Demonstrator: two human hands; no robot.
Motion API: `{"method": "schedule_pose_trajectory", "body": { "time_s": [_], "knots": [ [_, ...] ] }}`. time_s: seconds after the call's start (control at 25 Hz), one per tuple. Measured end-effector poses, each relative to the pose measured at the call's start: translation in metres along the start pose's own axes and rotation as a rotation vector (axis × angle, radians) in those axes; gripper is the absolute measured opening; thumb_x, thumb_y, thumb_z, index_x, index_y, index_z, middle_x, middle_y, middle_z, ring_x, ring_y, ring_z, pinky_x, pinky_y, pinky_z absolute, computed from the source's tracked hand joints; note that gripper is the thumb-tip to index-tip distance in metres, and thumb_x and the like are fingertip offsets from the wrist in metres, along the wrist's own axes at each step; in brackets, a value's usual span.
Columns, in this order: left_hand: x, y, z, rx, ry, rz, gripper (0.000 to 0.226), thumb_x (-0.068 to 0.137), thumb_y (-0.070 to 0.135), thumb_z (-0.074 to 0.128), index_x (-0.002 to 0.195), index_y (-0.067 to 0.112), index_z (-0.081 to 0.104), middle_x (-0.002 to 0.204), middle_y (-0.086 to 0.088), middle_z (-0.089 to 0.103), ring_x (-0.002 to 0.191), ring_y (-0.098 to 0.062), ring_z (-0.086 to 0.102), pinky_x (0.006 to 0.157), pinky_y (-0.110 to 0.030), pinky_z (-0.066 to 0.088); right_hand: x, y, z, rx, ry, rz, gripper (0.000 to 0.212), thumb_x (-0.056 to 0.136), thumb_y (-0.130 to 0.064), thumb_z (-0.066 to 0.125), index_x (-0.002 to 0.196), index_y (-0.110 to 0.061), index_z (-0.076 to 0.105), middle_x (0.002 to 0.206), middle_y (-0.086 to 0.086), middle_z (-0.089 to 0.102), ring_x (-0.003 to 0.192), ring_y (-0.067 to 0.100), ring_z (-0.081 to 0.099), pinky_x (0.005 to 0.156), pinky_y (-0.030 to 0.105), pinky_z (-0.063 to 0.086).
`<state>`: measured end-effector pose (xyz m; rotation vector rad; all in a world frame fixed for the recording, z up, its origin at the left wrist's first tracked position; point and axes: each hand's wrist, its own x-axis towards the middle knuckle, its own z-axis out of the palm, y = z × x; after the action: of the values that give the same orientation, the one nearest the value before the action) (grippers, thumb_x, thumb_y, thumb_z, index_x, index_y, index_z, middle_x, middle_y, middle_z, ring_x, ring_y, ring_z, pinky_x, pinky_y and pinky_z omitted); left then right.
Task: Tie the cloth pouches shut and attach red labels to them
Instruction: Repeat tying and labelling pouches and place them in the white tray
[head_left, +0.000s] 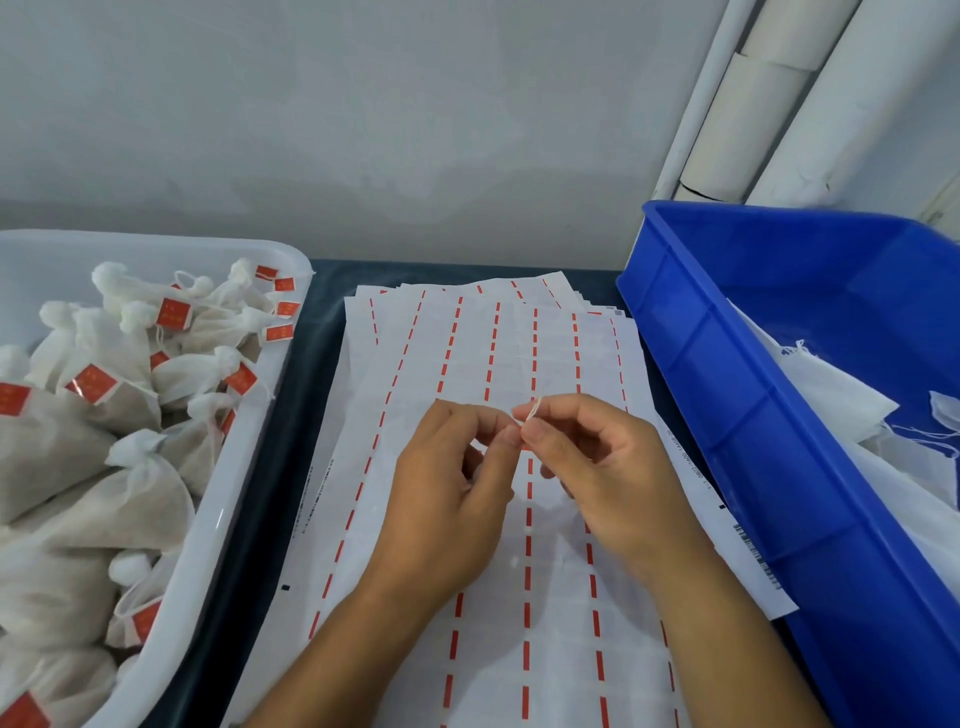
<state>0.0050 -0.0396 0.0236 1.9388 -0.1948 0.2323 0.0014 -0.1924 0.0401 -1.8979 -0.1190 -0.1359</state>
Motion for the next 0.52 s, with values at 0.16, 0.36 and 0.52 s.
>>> {"method": "schedule_pose_trajectory", "body": {
  "time_s": [0.16,0.36,0.52],
  "knots": [
    [0.001,-0.003,-0.003,-0.035,-0.002,0.0,0.007,0.098,0.04,0.063,0.101,0.045,0.061,0.102,0.025,0.059,0.087,-0.009,0.065,0.068,-0.017,0.054,0.0,-0.002,0.001,0.0,0.072,-0.036,0.016,0.09,-0.047,0.064,0.099,-0.037,0.072,0.09,-0.021,0.074,0.087,0.005,0.07,0.068,0.013,0.055],
    [-0.002,-0.004,0.0,-0.021,-0.044,-0.048,0.055,0.088,0.033,0.078,0.127,0.054,0.045,0.115,0.026,0.055,0.106,0.003,0.057,0.078,-0.007,0.053,0.009,-0.018,0.005,-0.084,0.119,-0.115,0.014,0.09,-0.048,0.061,0.098,-0.04,0.069,0.089,-0.025,0.071,0.089,0.001,0.07,0.069,0.013,0.056],
    [0.004,-0.007,-0.001,-0.119,0.097,-0.188,0.059,0.085,0.041,0.08,0.133,0.043,0.046,0.121,0.02,0.056,0.106,-0.004,0.061,0.083,-0.019,0.058,0.027,-0.053,0.017,-0.042,0.087,-0.214,0.012,0.094,-0.046,0.062,0.098,-0.038,0.07,0.086,-0.018,0.071,0.081,0.008,0.071,0.066,0.018,0.058]
  ]
}}
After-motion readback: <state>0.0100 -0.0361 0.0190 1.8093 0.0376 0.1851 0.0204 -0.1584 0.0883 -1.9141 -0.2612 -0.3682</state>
